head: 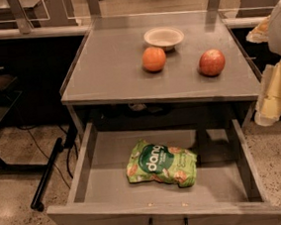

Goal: Pick green rice chip bag from top drawer and place on counter

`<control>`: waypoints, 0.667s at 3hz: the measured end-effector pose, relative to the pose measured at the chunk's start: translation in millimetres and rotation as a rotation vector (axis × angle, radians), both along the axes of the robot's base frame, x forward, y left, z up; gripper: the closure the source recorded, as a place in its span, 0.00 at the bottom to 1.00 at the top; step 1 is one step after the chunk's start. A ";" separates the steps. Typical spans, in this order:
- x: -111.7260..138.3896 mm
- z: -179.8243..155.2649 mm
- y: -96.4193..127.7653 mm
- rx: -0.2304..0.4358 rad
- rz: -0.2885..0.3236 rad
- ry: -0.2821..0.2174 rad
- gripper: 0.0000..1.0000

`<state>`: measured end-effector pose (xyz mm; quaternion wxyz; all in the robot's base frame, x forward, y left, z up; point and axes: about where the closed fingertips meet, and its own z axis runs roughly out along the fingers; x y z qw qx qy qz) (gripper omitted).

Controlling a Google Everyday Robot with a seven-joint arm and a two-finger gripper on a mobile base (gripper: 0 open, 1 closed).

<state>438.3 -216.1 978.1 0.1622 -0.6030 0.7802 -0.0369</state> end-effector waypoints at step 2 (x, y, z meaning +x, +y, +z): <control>8.7 -33.8 23.5 -0.026 0.006 0.013 0.00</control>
Offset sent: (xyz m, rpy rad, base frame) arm 0.0129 0.0262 -0.0378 -0.0567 -0.0008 0.0087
